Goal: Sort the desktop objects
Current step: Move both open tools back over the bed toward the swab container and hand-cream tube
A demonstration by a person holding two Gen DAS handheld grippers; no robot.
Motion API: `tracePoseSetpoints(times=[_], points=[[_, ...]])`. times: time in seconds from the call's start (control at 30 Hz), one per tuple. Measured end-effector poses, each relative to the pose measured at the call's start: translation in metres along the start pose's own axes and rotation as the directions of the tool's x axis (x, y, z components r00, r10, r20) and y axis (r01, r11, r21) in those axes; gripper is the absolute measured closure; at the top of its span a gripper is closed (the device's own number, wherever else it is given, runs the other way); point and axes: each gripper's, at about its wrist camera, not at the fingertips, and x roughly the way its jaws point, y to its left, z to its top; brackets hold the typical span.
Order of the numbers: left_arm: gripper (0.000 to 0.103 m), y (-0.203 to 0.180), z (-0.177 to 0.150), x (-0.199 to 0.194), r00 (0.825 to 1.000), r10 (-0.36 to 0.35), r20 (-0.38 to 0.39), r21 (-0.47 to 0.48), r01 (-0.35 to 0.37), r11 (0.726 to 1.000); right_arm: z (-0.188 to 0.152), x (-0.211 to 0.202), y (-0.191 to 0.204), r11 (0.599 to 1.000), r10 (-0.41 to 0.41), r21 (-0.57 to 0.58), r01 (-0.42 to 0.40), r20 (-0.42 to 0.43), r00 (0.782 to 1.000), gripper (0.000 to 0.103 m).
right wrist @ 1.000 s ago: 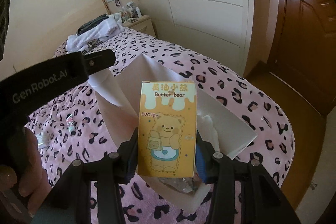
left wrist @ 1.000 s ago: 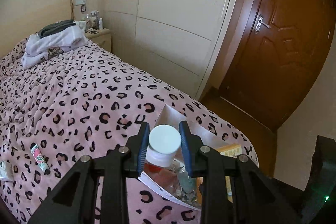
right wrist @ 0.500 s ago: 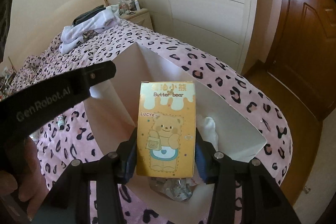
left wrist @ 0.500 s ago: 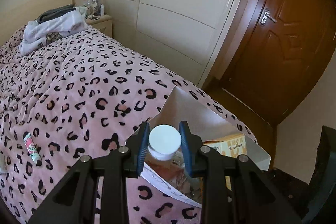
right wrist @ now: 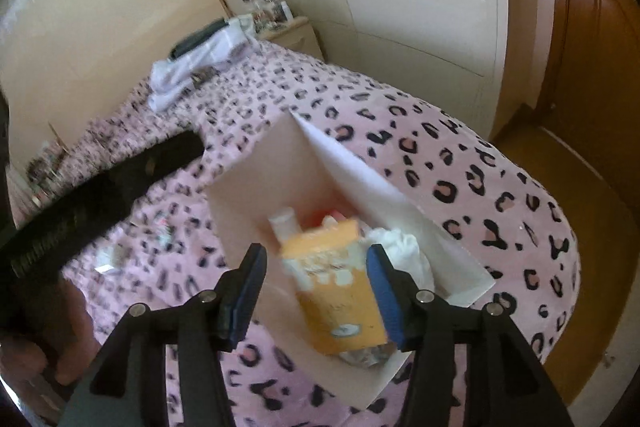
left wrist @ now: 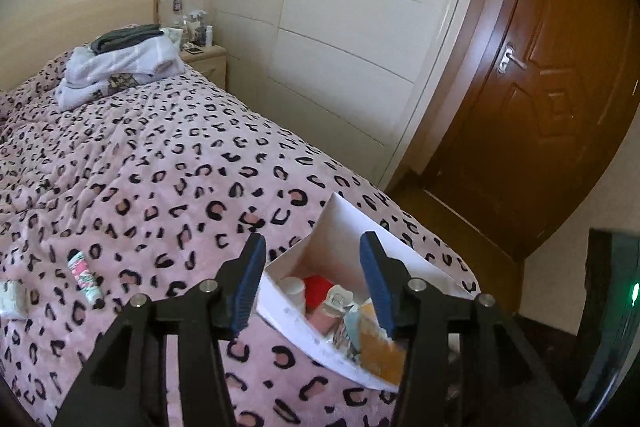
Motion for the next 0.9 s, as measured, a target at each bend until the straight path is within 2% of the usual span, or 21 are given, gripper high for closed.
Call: tracePoseSetpoints(times=[0.07, 0.2, 0.27, 0.37, 0.47, 0.57, 0.63, 0.77, 0.83, 0.9], points=[[0.051, 0.007, -0.005, -0.02, 1.0, 0.02, 0.01, -0.01, -0.019, 1.0, 0.002, -0.015, 0.003, 1.0, 0.016, 0.008, -0.016, 0.024, 1.0, 0.049], [0.037, 0.028, -0.028, -0.068, 0.995, 0.087, 0.04, -0.058, -0.084, 0.995, -0.005, -0.046, 0.02, 0.998, 0.054, -0.019, -0.052, 0.067, 0.996, 0.047], [0.035, 0.04, -0.045, -0.092, 0.991, 0.122, 0.05, -0.088, -0.118, 0.989, -0.015, -0.057, 0.033, 0.997, 0.069, -0.049, -0.066, 0.08, 0.994, 0.045], [0.027, 0.065, -0.085, -0.128, 0.977, 0.208, 0.047, -0.151, -0.199, 0.968, -0.043, -0.062, 0.057, 0.991, 0.101, -0.098, -0.094, 0.066, 0.993, 0.042], [0.024, 0.091, -0.136, -0.158, 0.947, 0.321, 0.013, -0.199, -0.312, 0.929, -0.08, -0.057, 0.086, 0.981, 0.135, -0.148, -0.128, 0.035, 0.99, 0.041], [0.021, 0.121, -0.188, -0.182, 0.903, 0.426, -0.047, -0.251, -0.424, 0.87, -0.12, -0.039, 0.115, 0.965, 0.169, -0.196, -0.171, -0.027, 0.985, 0.037], [0.021, 0.139, -0.219, -0.194, 0.877, 0.472, -0.092, -0.283, -0.478, 0.832, -0.15, -0.023, 0.137, 0.95, 0.192, -0.234, -0.206, -0.083, 0.978, 0.037], [0.021, 0.17, -0.272, -0.207, 0.83, 0.525, -0.189, -0.328, -0.557, 0.763, -0.206, 0.003, 0.179, 0.906, 0.233, -0.338, -0.257, -0.109, 0.966, 0.037], [0.021, 0.181, -0.29, -0.211, 0.818, 0.534, -0.214, -0.352, -0.575, 0.739, -0.227, 0.014, 0.202, 0.878, 0.213, -0.411, -0.245, -0.123, 0.969, 0.037], [0.021, 0.191, -0.305, -0.216, 0.812, 0.535, -0.231, -0.379, -0.582, 0.719, -0.239, 0.023, 0.218, 0.855, 0.184, -0.464, -0.231, -0.144, 0.972, 0.037]])
